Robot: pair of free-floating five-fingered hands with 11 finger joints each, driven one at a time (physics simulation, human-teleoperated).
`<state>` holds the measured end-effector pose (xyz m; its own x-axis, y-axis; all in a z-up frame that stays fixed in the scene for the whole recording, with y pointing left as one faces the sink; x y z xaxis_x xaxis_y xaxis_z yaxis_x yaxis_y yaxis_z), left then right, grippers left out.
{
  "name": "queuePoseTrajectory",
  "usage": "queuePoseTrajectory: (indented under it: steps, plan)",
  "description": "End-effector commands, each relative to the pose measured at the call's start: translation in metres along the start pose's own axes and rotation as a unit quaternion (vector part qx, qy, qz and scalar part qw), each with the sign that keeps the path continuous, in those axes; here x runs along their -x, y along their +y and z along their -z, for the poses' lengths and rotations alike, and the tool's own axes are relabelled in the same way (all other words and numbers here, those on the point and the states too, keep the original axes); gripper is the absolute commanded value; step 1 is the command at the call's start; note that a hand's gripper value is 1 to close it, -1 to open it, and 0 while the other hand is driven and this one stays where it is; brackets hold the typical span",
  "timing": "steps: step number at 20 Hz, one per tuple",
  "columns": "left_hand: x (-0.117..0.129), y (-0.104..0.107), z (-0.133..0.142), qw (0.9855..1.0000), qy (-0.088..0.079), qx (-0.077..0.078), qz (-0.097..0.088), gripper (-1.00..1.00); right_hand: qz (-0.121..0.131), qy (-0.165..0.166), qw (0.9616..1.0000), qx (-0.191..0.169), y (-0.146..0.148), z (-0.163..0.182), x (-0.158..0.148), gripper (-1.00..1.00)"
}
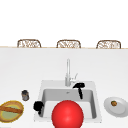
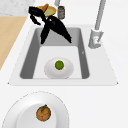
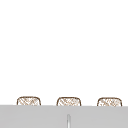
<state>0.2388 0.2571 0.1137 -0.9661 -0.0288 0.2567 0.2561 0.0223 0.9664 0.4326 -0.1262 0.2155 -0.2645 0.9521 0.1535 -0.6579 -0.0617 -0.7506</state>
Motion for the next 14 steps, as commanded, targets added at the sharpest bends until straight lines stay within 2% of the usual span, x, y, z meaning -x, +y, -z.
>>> queuePoseTrajectory:
  steps: [1, 4, 6, 9, 11, 14]
  plan:
    - [0.000, 0.000, 0.000, 1.0000, 0.000, 0.000, 0.000, 0.00, -0.023, 0.009, 0.9997, -0.008, 0.041, 0.002, -0.022, -1.00]
    - [0.000, 0.000, 0.000, 1.0000, 0.000, 0.000, 0.000, 0.00, -0.018, 0.005, 0.9998, 0.002, 0.071, 0.011, -0.042, -1.00]
    - [0.000, 0.000, 0.000, 1.0000, 0.000, 0.000, 0.000, 0.00, -0.012, 0.007, 0.9999, -0.005, 0.082, 0.026, -0.053, -1.00]
    - [0.000, 0.000, 0.000, 1.0000, 0.000, 0.000, 0.000, 0.00, -0.011, 0.013, 0.9997, -0.015, 0.111, 0.030, -0.055, -1.00]
    - [0.000, 0.000, 0.000, 1.0000, 0.000, 0.000, 0.000, 0.00, -0.013, 0.015, 0.9996, -0.021, 0.118, 0.036, -0.058, -1.00]
    - [0.000, 0.000, 0.000, 1.0000, 0.000, 0.000, 0.000, 0.00, -0.001, 0.004, 0.9998, -0.019, 0.140, 0.042, -0.058, -1.00]
